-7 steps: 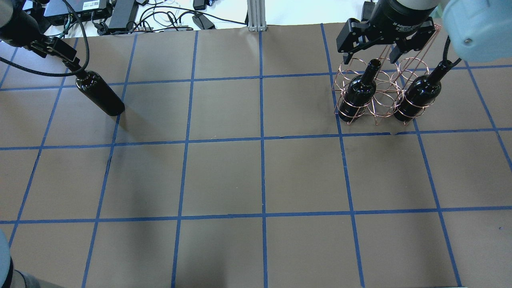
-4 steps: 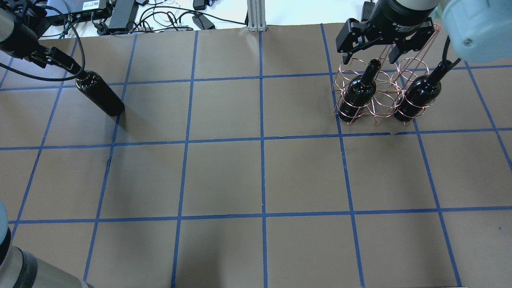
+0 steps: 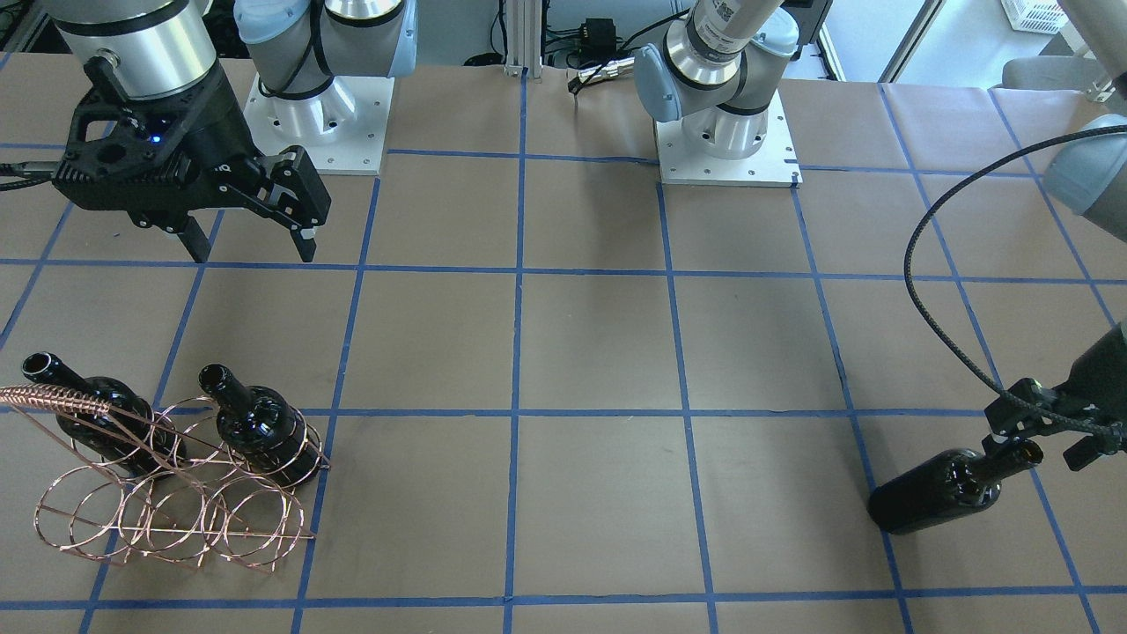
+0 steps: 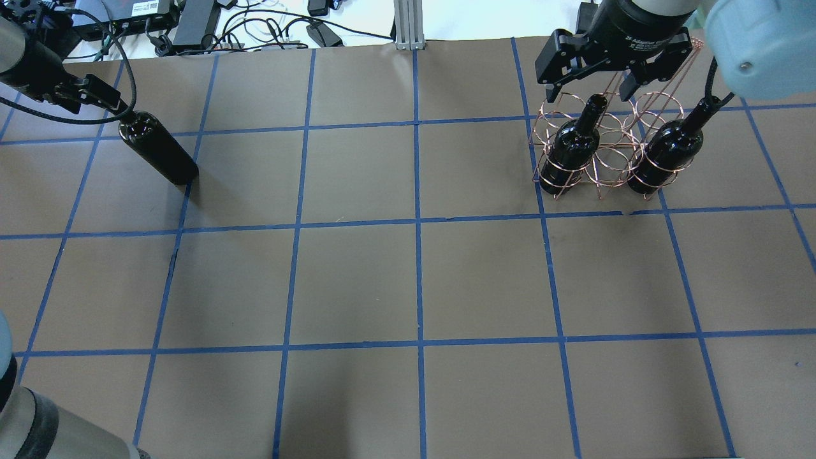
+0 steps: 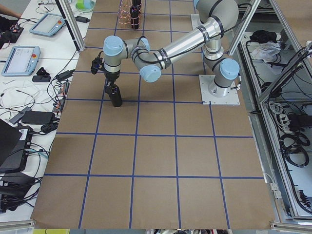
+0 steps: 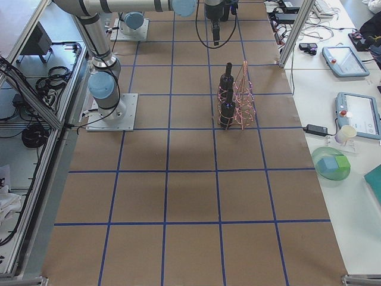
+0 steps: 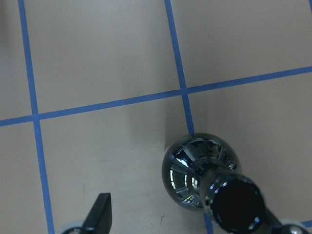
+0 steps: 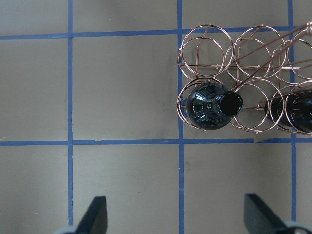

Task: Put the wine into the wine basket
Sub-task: 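Lower the left gripper and close it on the bottle neck, then lift the bottle with the left gripper and carry it toward the table center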

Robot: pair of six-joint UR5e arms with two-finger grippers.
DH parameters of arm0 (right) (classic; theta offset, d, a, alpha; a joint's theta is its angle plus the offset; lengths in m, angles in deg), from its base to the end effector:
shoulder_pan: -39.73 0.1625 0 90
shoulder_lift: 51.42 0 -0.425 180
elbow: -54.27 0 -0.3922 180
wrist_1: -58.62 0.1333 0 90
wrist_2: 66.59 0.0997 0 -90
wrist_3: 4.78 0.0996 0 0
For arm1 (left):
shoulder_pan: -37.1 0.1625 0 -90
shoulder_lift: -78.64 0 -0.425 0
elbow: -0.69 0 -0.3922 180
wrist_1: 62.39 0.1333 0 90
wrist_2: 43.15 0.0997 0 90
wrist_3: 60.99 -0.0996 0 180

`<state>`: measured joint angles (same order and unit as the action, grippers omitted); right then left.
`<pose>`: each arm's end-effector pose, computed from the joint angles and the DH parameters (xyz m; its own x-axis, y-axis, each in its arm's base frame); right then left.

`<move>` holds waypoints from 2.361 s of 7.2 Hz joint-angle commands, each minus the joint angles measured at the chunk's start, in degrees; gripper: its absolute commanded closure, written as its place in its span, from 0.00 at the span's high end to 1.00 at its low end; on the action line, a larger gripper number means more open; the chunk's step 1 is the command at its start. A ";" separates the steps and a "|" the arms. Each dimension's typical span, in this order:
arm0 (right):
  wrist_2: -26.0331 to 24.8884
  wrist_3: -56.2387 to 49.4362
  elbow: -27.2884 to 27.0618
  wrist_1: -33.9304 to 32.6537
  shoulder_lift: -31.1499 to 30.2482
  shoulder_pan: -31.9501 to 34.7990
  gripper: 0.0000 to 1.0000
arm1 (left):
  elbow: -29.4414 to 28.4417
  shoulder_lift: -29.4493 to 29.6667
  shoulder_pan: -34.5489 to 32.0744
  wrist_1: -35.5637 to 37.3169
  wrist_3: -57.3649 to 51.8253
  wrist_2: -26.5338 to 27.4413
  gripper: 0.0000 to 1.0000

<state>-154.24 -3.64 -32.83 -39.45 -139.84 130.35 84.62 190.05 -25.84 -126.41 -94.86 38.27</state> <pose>0.1430 -0.5169 0.5145 -0.9990 0.0021 -0.0437 0.0092 0.9867 -0.1623 0.1635 -0.6458 0.3760 -0.9907 0.1346 0.0188 0.1265 0.9637 -0.2350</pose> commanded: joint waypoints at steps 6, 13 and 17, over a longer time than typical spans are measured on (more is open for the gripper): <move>0.02 0.62 0.00 2.36 -2.10 0.26 1.00 | 0.18 0.21 -0.16 0.47 6.10 -3.99 0.66; -0.25 -0.09 -2.02 6.93 -3.69 0.35 1.00 | 0.27 0.04 -0.25 0.47 6.10 -6.10 0.26; -0.51 -0.09 -2.02 7.02 -3.60 0.35 1.00 | -0.35 -5.04 -8.89 -0.67 14.72 -1.91 0.00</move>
<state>-154.57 -3.72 -34.85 -32.50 -143.45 130.70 84.50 187.59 -29.49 -126.56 -86.32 33.57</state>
